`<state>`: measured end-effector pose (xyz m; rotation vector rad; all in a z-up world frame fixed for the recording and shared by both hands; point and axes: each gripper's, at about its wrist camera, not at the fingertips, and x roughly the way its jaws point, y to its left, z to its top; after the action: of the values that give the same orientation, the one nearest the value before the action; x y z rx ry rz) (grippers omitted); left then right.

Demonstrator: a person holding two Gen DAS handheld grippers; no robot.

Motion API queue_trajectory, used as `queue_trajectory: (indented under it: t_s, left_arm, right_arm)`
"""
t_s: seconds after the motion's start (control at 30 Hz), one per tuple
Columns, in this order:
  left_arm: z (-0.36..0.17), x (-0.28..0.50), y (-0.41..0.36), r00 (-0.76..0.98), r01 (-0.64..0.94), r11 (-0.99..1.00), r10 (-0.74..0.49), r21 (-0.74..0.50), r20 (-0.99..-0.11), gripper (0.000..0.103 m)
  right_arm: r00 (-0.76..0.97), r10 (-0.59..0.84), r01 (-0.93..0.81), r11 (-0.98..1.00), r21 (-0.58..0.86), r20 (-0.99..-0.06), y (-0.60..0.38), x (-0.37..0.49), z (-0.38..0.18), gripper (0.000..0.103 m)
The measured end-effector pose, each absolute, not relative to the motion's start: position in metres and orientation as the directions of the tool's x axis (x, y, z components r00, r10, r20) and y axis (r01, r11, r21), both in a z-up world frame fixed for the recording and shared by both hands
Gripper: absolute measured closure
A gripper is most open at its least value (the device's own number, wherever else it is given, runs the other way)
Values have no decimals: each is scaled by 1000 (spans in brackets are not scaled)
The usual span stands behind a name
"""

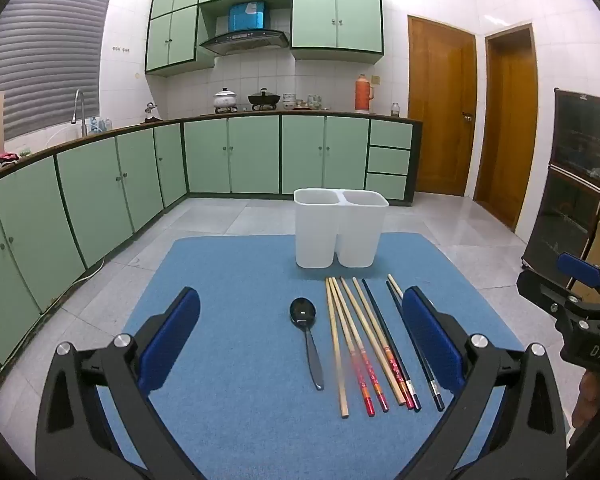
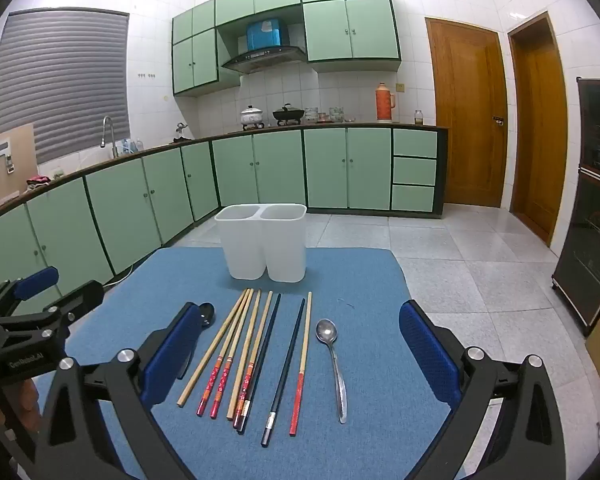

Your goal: Organize utensils

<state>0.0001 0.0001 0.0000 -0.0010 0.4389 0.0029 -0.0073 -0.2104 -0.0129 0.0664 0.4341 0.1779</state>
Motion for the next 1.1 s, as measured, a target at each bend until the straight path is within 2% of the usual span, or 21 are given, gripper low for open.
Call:
queue_trajectory:
  t_s: [1.1]
  left_arm:
    - [0, 0, 0, 907, -2, 1000, 0, -3, -422, 5]
  right_arm:
    - [894, 187, -157, 982, 106, -407, -211, -8, -13, 6]
